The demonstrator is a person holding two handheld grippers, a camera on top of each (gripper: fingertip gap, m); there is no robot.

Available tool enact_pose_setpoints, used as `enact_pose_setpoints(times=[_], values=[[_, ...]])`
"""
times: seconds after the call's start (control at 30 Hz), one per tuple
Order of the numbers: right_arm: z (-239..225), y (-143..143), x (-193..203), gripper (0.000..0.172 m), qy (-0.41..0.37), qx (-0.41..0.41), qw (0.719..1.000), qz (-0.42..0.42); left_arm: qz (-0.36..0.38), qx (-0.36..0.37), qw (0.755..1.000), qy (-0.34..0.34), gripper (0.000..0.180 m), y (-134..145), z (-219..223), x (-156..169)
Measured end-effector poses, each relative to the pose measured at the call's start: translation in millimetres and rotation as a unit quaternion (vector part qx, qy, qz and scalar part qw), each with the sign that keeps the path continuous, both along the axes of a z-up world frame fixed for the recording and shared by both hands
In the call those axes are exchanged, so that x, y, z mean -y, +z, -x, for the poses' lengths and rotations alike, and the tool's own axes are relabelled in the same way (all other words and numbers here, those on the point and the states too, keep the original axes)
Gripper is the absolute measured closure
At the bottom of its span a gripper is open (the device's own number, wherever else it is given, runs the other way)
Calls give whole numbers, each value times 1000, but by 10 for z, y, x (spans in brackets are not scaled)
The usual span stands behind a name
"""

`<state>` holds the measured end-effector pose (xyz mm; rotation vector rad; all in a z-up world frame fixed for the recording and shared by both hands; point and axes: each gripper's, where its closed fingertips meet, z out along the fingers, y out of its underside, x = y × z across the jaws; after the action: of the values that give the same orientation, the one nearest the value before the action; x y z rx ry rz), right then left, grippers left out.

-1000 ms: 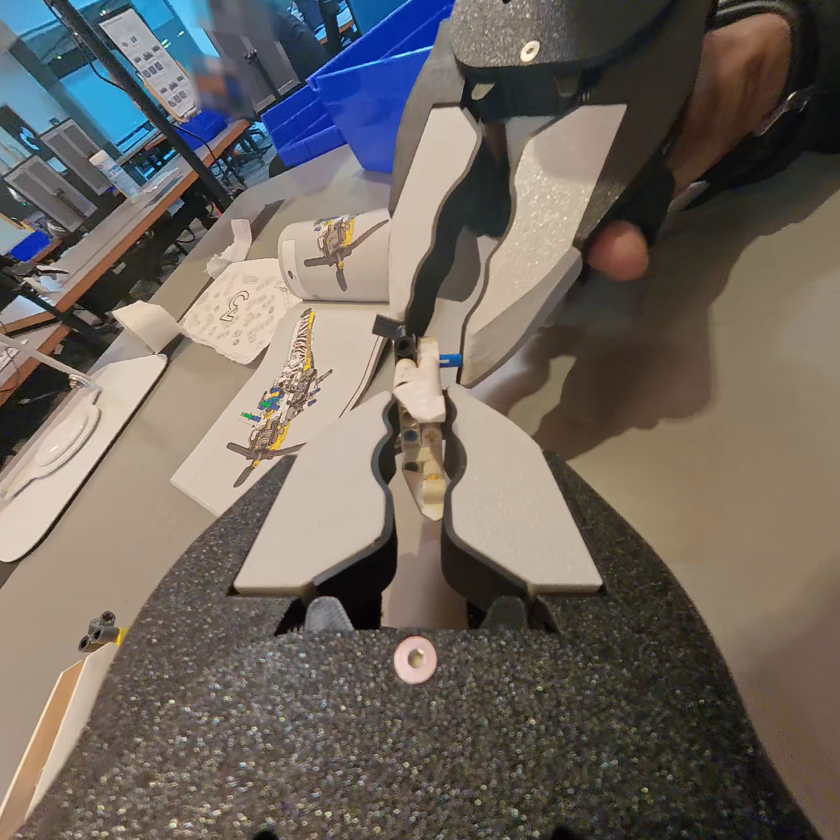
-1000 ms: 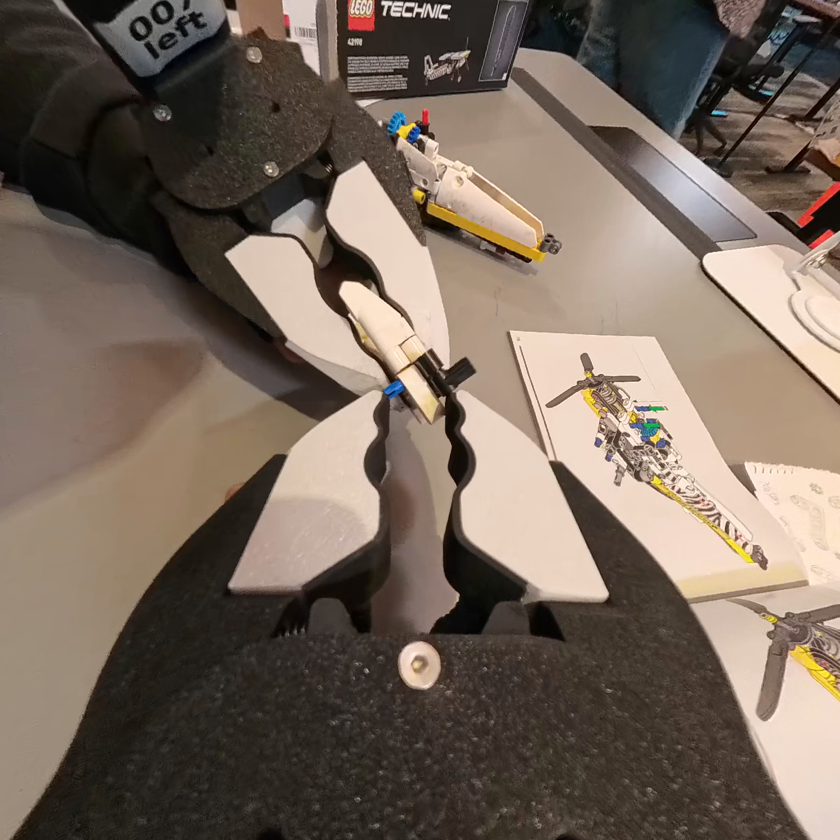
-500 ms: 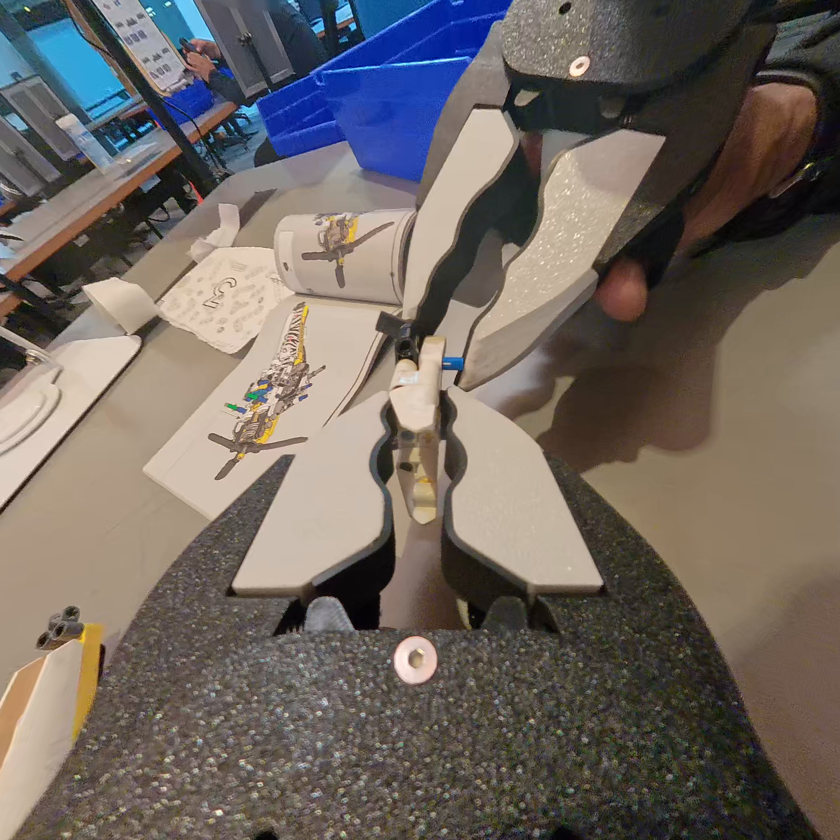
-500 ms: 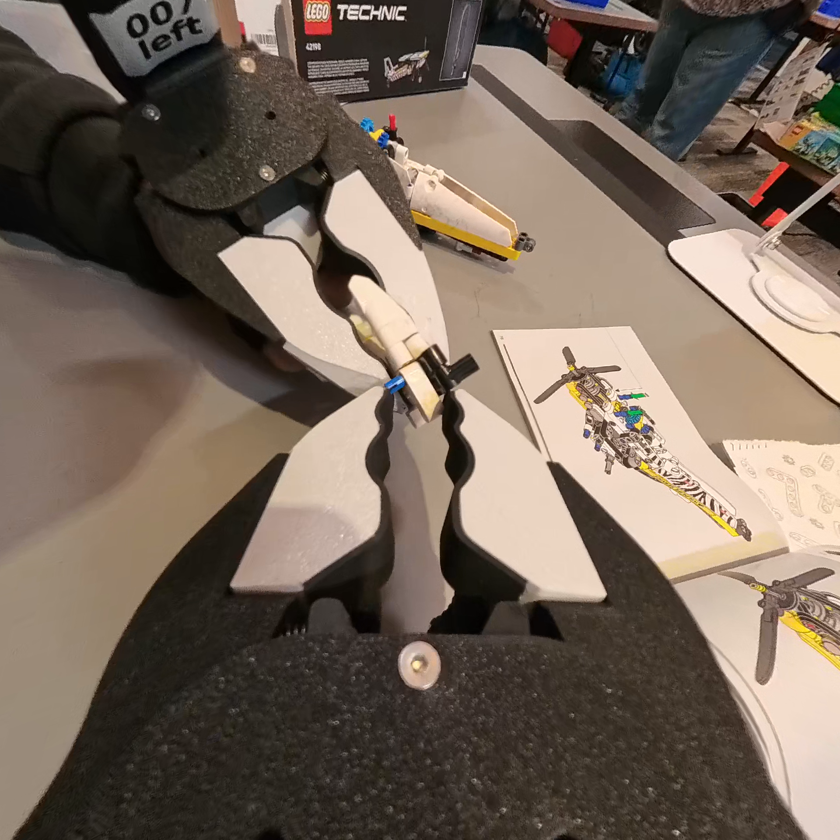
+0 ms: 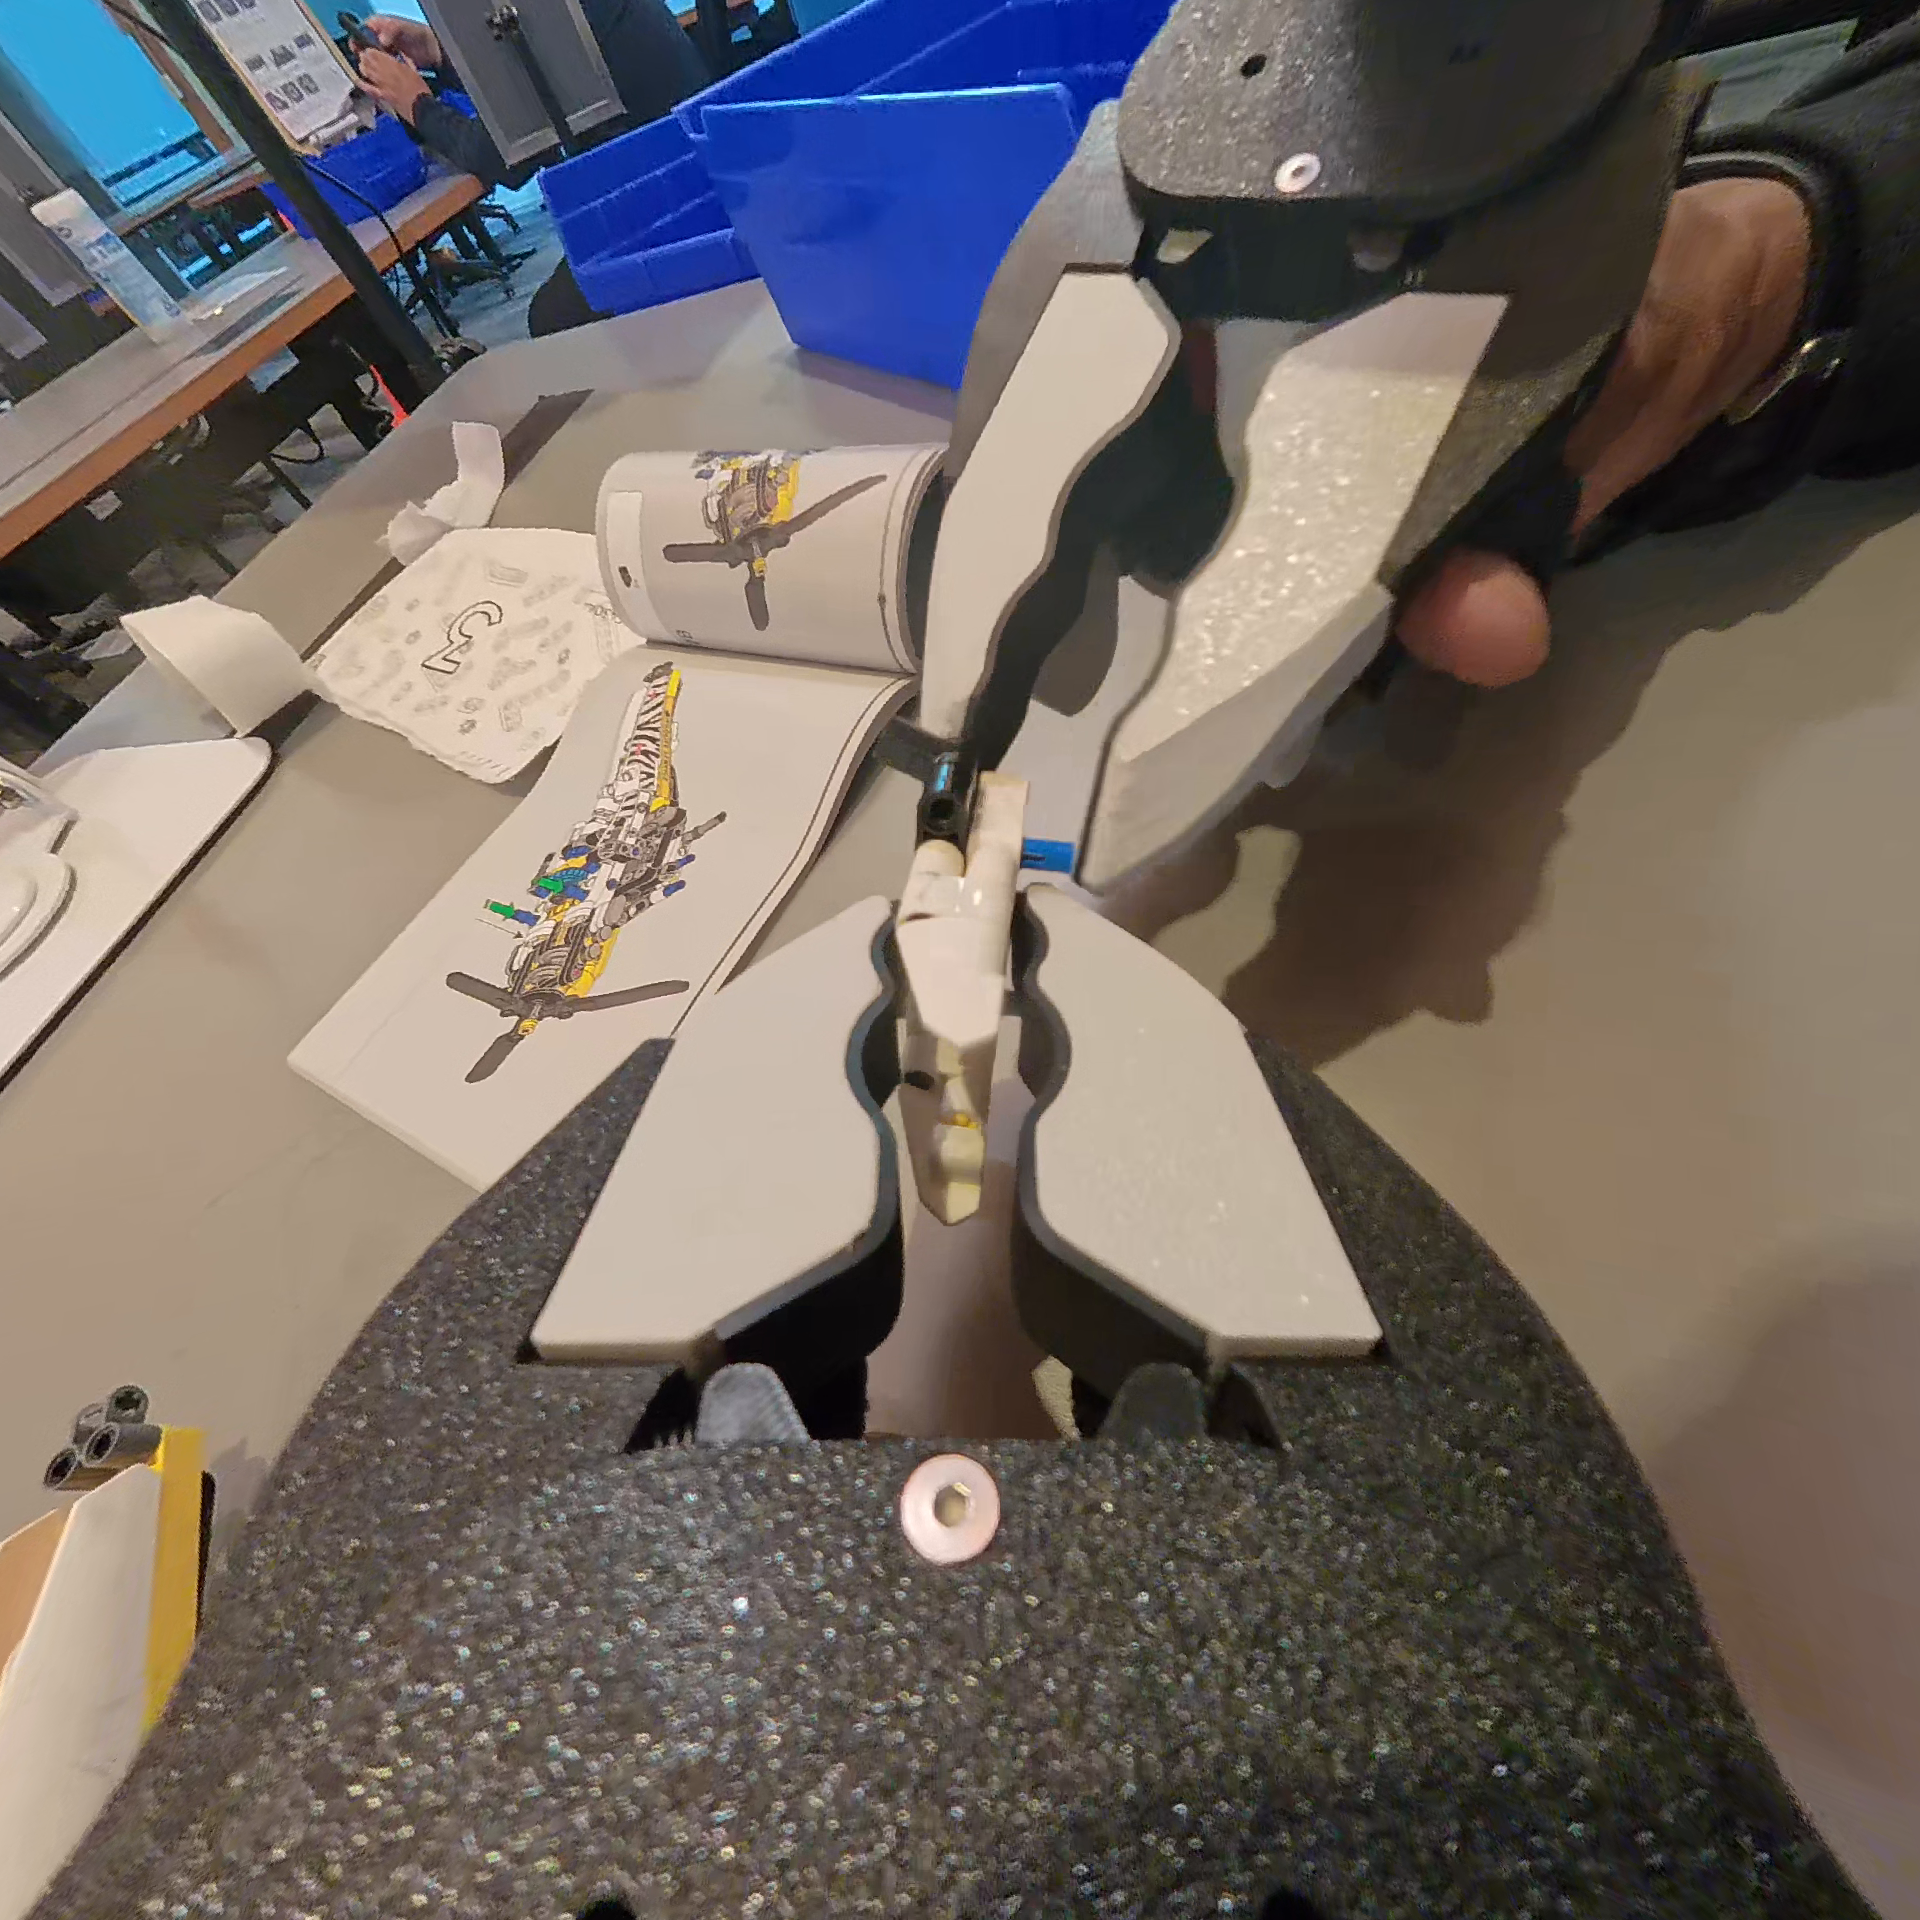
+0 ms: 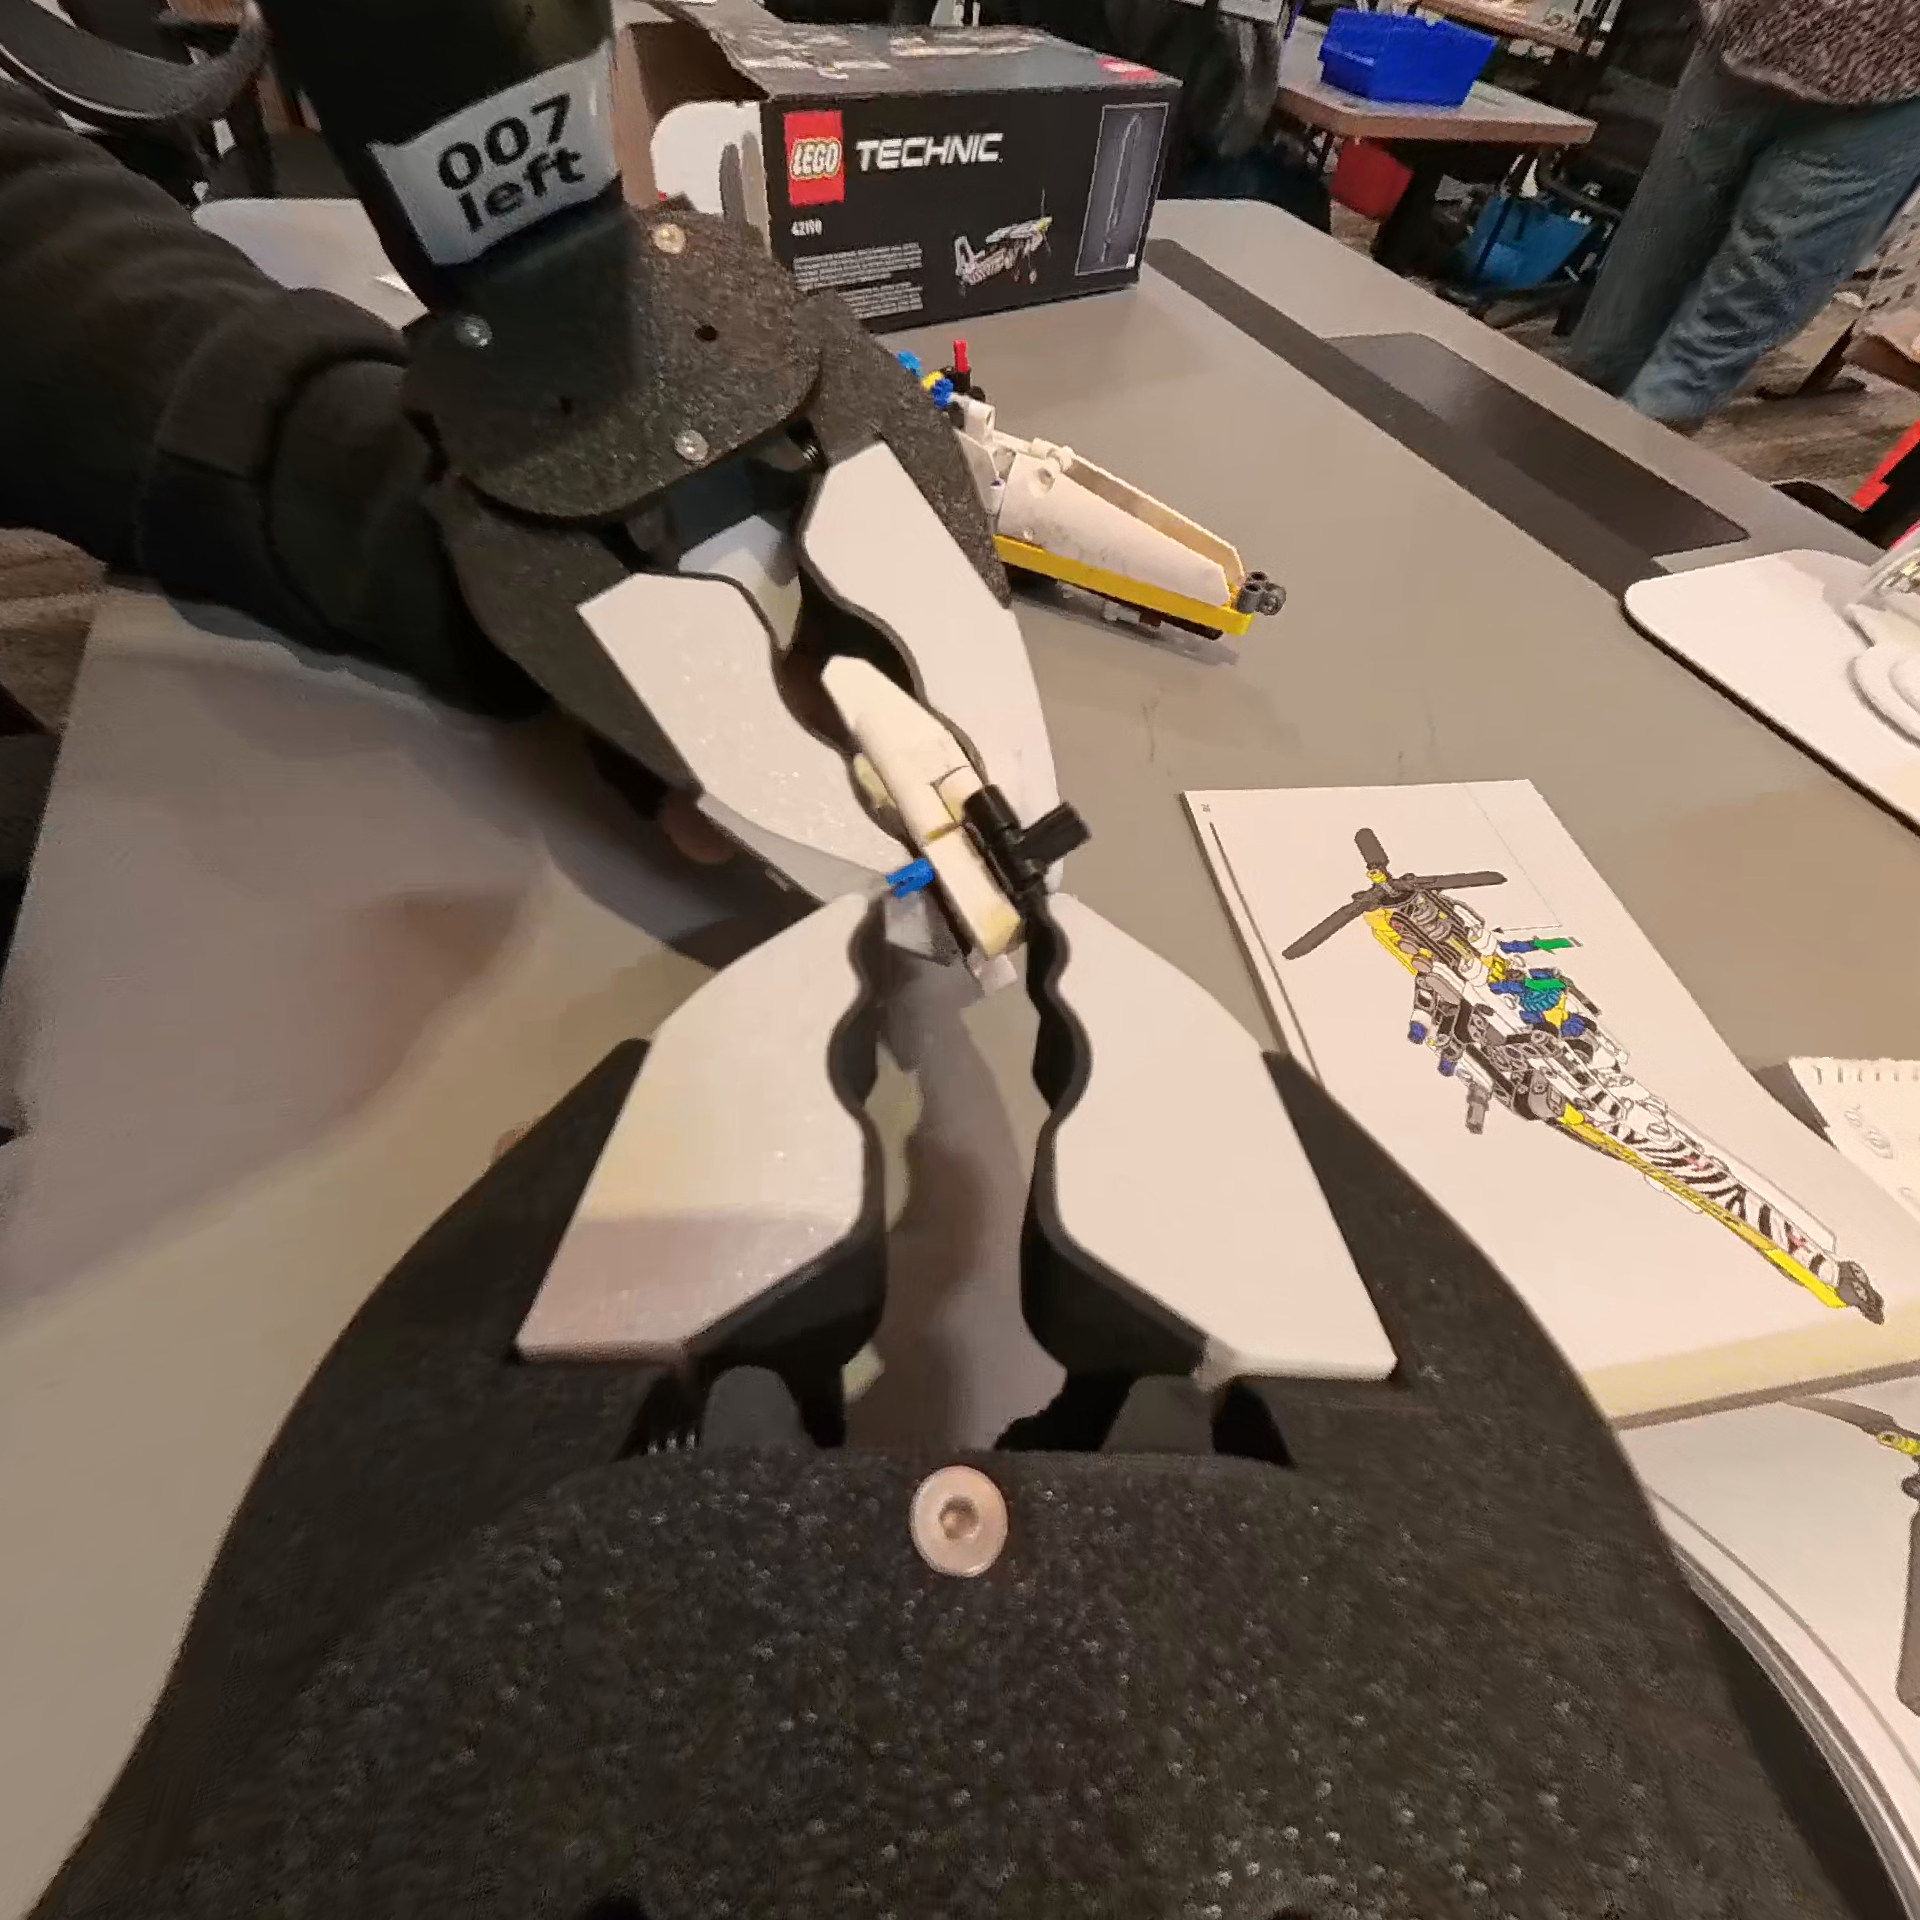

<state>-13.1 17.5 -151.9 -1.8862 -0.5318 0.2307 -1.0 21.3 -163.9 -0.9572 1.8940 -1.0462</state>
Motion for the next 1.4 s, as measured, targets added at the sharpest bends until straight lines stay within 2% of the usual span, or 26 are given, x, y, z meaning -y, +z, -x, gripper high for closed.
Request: enact_pose_setpoints(times=[0.4, 0.57, 0.77, 0.97, 1.07, 1.2, 1.4], values=[[17, 3, -25, 146, -3, 2, 1000, 2, -11, -15, 1000, 7, 161, -50, 3, 12], [24, 1, -11, 147, -10, -1, 1000, 15, 13, -31, 999, 0, 161, -53, 19, 31], [39, 25, -18, 147, -21, -39, 999, 22, 47, -46, 998, -2, 161, -36, 35, 34], [43, 16, -41, 147, -33, -47, 998, 29, 31, -51, 998, 10, 162, -53, 38, 4], [59, 14, -55, 147, -22, -47, 998, 17, 50, -64, 997, -8, 161, -71, 58, 11], [72, 64, -71, 145, -1, -83, 997, -2, 123, -82, 989, -31, 161, -19, 81, 32], [57, 30, -60, 148, -7, -58, 998, 6, 129, -98, 986, -35, 161, -48, 88, 39]])
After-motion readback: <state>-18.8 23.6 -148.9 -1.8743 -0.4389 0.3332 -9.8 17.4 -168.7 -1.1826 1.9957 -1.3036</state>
